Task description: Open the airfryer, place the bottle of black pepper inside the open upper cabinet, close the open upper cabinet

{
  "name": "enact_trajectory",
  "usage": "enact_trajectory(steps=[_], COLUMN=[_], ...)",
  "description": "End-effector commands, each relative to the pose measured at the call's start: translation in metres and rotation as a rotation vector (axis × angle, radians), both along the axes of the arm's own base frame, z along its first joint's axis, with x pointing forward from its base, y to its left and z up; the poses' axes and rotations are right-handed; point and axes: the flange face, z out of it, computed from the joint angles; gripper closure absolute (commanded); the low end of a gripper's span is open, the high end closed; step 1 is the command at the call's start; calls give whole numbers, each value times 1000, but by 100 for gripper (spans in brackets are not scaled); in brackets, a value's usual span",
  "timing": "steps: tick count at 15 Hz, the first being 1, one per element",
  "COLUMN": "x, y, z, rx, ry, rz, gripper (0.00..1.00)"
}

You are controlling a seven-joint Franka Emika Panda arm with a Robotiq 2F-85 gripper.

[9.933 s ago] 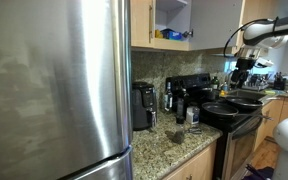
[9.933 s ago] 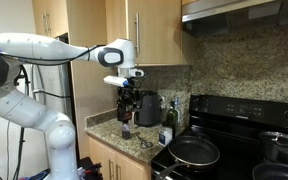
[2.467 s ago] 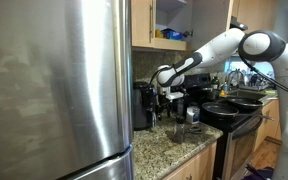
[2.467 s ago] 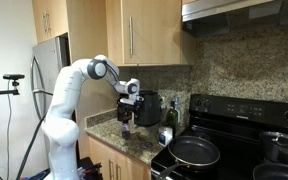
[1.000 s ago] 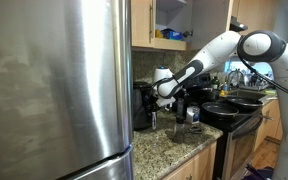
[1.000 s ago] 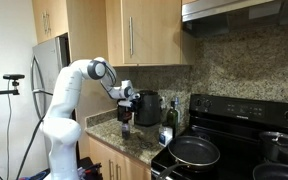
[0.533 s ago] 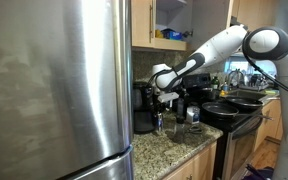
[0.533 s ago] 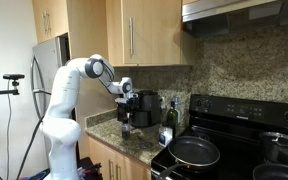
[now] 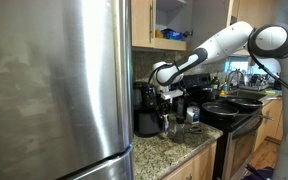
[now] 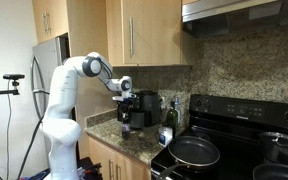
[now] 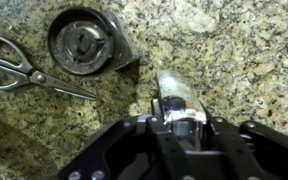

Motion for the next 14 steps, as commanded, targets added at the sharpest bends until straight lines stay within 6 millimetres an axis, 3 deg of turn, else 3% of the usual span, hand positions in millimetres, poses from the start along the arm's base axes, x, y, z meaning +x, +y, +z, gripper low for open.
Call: enact_trajectory(steps=[1,2,3,4,6,9,11,14], x=[11,14,14,14,14,3,-11,-41], y=[-8,-6,-5,-6,-9,-8,0,4], z=[-26,-37,-43,-46,-47,-32,-6,46], rx=[16,31,40,44,43,18,5,-14], ry=[31,55,72,89,94,139,133,99], rz=[-18,-11,-16,-17,-20,-19,4,21], gripper=[91,91,41,40,28,6,0,0])
